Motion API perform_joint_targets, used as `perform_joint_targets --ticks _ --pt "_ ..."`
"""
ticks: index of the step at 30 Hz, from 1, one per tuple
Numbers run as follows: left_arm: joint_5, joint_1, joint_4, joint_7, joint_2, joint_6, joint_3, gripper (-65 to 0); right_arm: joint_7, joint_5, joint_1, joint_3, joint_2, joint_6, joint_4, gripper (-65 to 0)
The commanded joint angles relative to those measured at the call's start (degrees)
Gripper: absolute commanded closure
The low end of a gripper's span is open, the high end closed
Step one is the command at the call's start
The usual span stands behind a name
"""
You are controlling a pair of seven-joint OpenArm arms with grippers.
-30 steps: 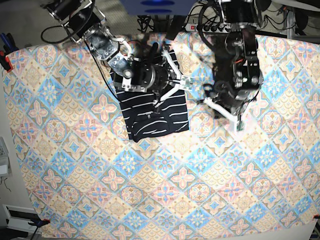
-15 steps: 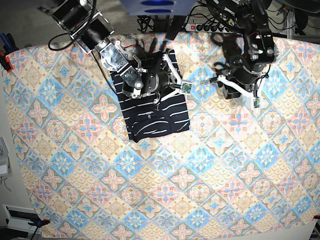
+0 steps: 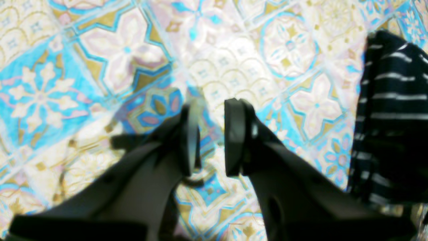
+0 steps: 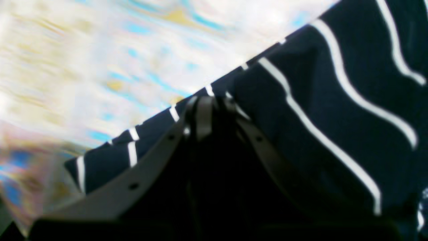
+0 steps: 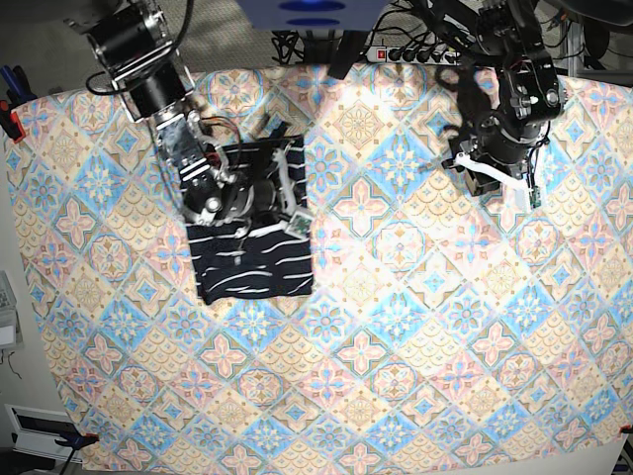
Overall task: Fold the T-shirt properly
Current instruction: 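Slide the bundle with the right gripper toward the right arm's side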
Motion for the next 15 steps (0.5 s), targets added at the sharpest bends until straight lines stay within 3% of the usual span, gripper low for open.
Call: perform_joint_targets --ticks 1,11,15 --pt "-0.4 -0.2 1.2 -0.9 -0.2 -0.3 -0.1 -13.5 0.5 0.0 1.5 0.3 0.8 -0.2 0.7 -5.1" --pt "-0.4 -0.2 1.2 -0.9 -0.2 -0.4 -0.2 -13.5 2.7 0.0 5.1 0.6 7.2 -0.2 -2.3 -5.1" --pt "-0.4 -0.2 1.2 -0.9 -0.2 -0.4 -0.2 -13.5 2.9 0.0 6.7 2.9 7.9 -0.2 -5.4 -5.1"
